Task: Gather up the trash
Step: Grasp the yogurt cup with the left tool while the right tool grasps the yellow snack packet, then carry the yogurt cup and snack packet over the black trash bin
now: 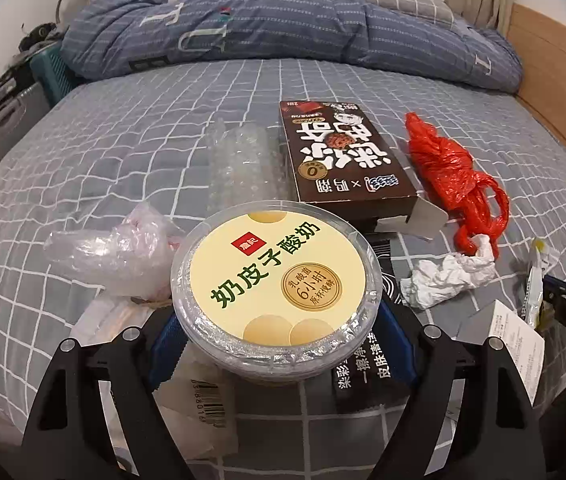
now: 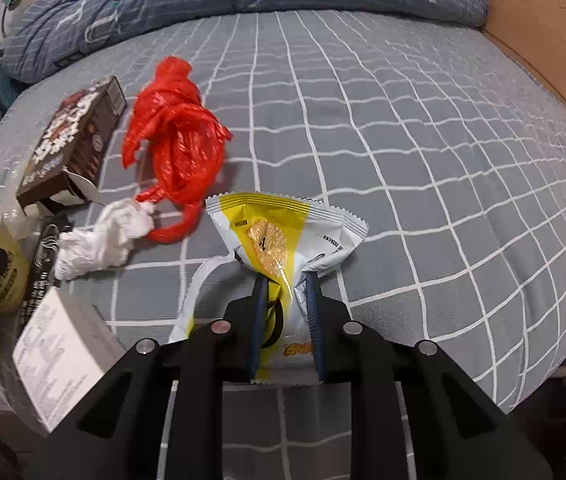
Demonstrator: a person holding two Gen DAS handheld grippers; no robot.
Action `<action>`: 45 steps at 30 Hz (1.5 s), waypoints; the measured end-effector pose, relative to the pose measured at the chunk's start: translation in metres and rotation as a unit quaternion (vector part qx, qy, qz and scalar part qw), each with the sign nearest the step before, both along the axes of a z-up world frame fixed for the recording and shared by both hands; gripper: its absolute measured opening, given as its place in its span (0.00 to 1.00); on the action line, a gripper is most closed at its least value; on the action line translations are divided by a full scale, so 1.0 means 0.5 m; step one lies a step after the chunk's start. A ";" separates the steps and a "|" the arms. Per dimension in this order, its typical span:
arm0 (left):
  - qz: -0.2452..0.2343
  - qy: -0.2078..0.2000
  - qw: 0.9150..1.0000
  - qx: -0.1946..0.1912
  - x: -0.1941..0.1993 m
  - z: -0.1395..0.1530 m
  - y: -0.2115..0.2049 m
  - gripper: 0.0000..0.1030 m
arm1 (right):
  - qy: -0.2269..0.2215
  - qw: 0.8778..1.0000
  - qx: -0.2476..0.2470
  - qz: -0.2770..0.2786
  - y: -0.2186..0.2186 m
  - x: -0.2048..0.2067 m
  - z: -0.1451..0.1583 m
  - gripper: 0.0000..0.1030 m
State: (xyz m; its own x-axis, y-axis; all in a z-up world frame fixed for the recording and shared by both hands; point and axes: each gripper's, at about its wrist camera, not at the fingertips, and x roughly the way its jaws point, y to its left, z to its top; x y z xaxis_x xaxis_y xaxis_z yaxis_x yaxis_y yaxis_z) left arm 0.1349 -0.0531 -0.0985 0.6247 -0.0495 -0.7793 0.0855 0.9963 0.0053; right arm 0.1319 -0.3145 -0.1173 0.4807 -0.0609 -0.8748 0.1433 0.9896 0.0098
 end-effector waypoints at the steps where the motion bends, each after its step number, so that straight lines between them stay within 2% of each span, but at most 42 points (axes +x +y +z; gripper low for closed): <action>1: 0.001 0.000 1.000 -0.002 0.000 0.001 0.001 0.77 | -0.004 1.000 -0.003 0.001 0.001 -0.002 0.007 0.18; 22: 0.001 -0.022 1.000 -0.012 -0.063 0.095 0.025 0.77 | -0.054 0.998 -0.017 0.014 0.041 -0.053 0.122 0.18; 28: 0.000 -0.029 0.999 -0.029 -0.104 0.115 0.042 0.77 | -0.071 0.997 -0.026 0.025 0.069 -0.083 0.153 0.18; 45: 0.016 -0.028 0.999 -0.033 -0.229 0.138 0.103 0.78 | -0.126 0.990 -0.017 0.064 0.151 -0.206 0.234 0.18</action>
State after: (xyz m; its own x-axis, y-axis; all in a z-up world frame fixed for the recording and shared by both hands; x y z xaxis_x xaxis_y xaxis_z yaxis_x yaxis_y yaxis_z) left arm 0.0204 -0.0015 -0.0298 0.6697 -0.0790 -0.7384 0.0558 0.9969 -0.0560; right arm 0.0291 -0.2390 -0.0005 0.6894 -0.0118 -0.7243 0.0129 0.9999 -0.0040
